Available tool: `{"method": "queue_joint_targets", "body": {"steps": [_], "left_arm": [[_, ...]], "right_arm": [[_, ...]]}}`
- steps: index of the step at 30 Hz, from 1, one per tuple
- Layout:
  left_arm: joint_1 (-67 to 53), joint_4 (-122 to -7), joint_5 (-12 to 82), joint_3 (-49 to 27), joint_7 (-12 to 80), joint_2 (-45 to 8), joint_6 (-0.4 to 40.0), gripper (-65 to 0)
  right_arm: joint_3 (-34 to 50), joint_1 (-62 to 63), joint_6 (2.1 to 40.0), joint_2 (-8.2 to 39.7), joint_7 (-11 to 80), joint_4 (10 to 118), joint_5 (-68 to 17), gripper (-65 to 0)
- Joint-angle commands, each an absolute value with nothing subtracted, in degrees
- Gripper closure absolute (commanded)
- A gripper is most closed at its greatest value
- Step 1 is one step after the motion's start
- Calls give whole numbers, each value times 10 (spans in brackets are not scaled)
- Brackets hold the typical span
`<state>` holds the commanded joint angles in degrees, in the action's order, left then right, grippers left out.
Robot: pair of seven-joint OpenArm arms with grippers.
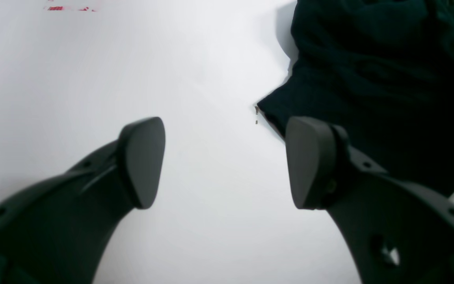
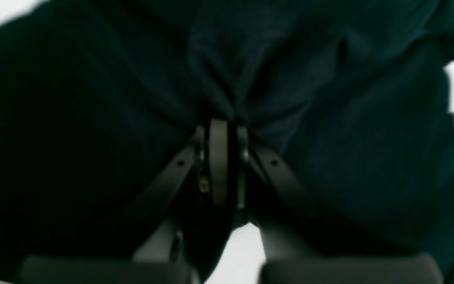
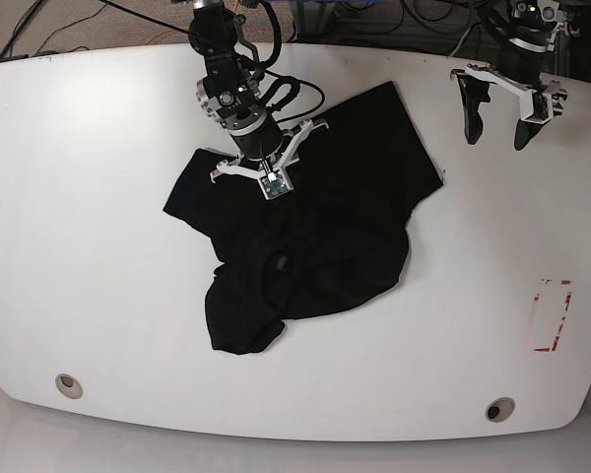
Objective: Layout the t-shirt on the table in an organized manner, then fold the t-shirt properly
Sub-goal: 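Grasp an edge of the black t-shirt with the right gripper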
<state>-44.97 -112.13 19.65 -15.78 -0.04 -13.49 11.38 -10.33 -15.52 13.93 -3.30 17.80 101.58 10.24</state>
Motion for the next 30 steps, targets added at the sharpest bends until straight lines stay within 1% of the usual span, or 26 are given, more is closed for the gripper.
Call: {"method": "queue_joint_targets", "body": {"steps": [8, 13, 15, 22, 27, 30], "left_arm": [[-445, -1120, 196, -155, 0, -135, 114, -453], [-444, -1119, 194, -138, 1, -135, 114, -453], [-440, -1119, 194, -130, 9, -137, 114, -453], [-400, -1119, 194, -78, 101, -138, 115, -454], [-375, -1119, 194, -33, 124, -138, 115, -456], [-358, -1119, 194, -6, 134, -138, 115, -457]], "right_arm": [[-103, -191, 145, -32, 178, 1135, 102, 0], [-107, -182, 145, -32, 175, 1168, 103, 0], [-107, -166, 145, -32, 166, 1168, 103, 0], [-108, -71, 145, -32, 148, 1166, 102, 0], [-108, 12, 145, -32, 152, 1164, 102, 0], [-108, 68, 145, -32, 175, 1160, 102, 0]]}}
